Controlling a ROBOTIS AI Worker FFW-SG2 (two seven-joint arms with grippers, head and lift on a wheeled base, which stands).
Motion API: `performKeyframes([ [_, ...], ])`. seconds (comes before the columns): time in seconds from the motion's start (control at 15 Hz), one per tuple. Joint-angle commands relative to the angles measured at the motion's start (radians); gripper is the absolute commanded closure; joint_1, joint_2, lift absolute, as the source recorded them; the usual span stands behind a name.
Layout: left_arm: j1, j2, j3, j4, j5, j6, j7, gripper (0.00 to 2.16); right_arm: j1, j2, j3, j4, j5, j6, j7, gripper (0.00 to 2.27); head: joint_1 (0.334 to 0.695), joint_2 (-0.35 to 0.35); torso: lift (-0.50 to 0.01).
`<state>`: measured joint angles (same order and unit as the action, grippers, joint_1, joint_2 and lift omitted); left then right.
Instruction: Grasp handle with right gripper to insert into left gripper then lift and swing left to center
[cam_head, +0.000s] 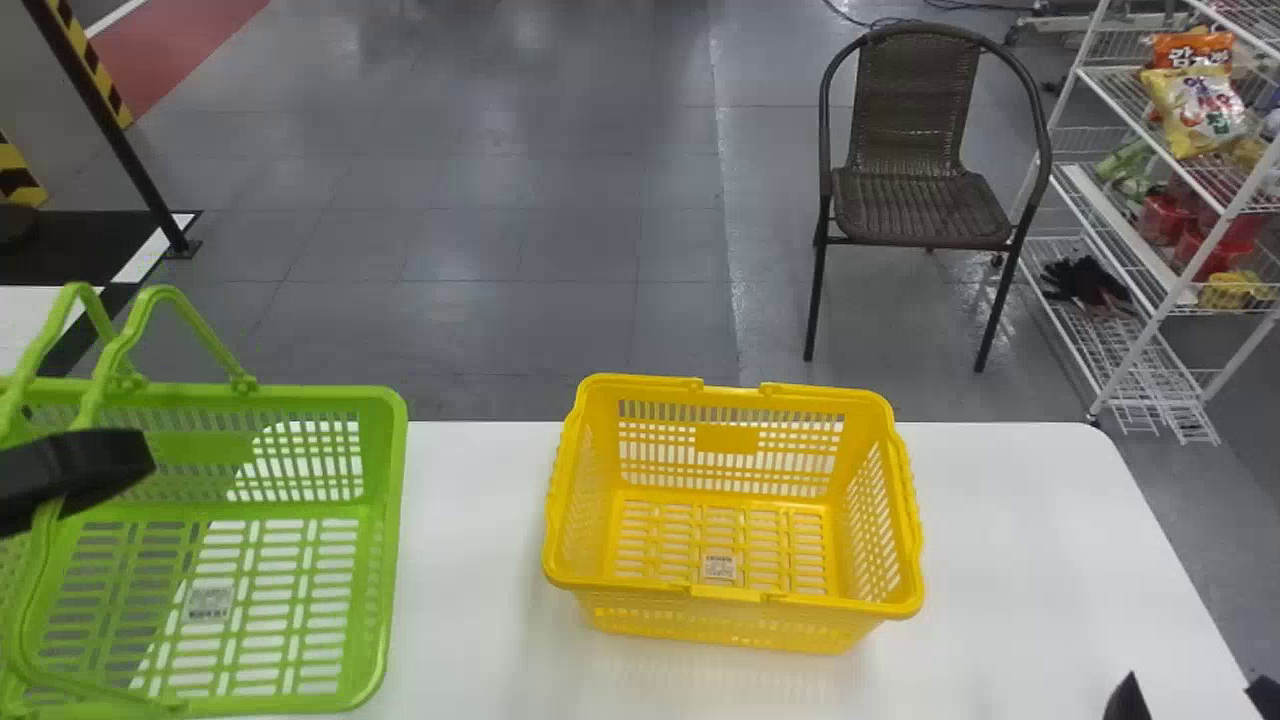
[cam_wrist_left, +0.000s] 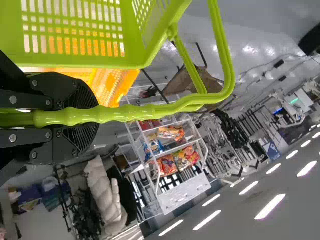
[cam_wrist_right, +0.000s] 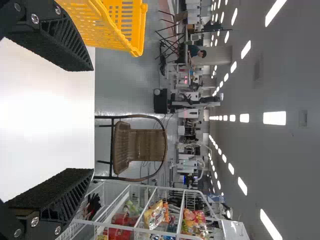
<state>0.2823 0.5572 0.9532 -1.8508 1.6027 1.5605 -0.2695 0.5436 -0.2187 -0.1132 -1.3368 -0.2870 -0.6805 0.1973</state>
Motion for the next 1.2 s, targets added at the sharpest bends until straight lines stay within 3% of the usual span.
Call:
performKeyframes([
  [0.0, 0.113, -0.092, 0.073, -0.099, 0.028, 0.011, -0.007, 1.88, -0.007, -0.002, 0.001, 0.001, -0.001, 0.002, 0.001, 0.1, 0.695, 0.049, 0.0],
  [0.27, 0.236, -0.27, 0.153, -0.257, 0.043, 0.011, -0.043, 1.88, -0.019, -0.013, 0.006, 0.001, -0.003, 0.005, 0.002, 0.1, 0.695, 0.015, 0.0],
  [0.6, 0.278, -0.47, 0.127, -0.39, 0.056, 0.011, -0.056, 1.88, -0.031, -0.021, 0.023, -0.005, -0.003, 0.02, 0.002, 0.1, 0.695, -0.07, 0.0],
  [0.87, 0.33, -0.543, 0.018, -0.438, 0.062, 0.011, -0.042, 1.88, -0.031, -0.027, 0.024, -0.028, -0.001, 0.033, 0.004, 0.1, 0.695, -0.162, 0.0],
  [1.13, 0.388, -0.56, -0.096, -0.466, 0.063, 0.011, -0.053, 1.88, -0.033, -0.033, 0.032, -0.033, -0.004, 0.036, 0.002, 0.1, 0.695, -0.25, 0.0],
])
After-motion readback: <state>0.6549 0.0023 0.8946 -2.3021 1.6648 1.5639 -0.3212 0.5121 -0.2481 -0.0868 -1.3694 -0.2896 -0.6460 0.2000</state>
